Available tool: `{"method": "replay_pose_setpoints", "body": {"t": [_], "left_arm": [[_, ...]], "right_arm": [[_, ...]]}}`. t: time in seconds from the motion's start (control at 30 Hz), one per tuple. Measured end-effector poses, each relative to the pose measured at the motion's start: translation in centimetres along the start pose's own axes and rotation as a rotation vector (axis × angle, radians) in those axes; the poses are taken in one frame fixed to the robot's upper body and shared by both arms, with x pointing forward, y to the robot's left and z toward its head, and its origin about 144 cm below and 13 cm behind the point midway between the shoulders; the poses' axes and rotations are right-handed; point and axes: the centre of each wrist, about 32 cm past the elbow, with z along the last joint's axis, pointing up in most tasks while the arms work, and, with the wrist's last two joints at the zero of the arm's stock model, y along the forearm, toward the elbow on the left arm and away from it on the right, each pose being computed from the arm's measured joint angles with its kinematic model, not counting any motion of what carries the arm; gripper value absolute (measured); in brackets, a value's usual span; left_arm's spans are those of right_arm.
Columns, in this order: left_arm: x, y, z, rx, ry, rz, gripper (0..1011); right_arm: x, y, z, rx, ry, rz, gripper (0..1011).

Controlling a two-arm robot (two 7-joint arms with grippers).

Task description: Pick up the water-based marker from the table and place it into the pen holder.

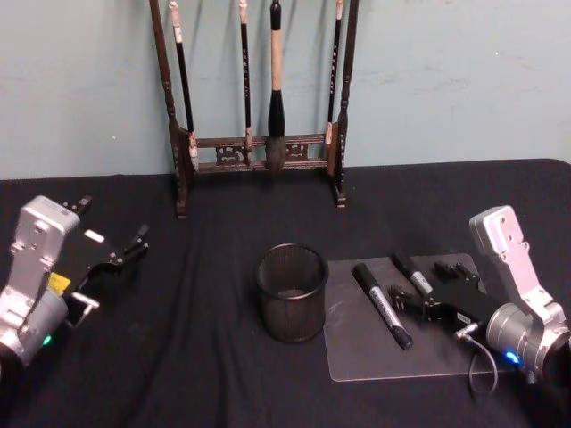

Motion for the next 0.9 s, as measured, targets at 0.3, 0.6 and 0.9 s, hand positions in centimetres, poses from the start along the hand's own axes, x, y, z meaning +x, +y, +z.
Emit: {"method": "replay_pose_setpoints", "body": {"t": [0.3, 0.6, 0.9], "left_arm": [[0.00, 0.00, 0.00, 0.000, 0.000, 0.000, 1009], [0.00, 0.00, 0.00, 0.000, 0.000, 0.000, 1009], [0.00, 0.00, 0.00, 0.000, 0.000, 0.000, 1009]], "right_arm": [[0.15, 0.01, -0.07, -0.010, 0.025, 0.002, 1002], [0.16, 0.01, -0.06, -0.010, 0.027, 0.004, 1002], [0.13, 0.01, -0.04, -0.009, 0.024, 0.003, 904]]}}
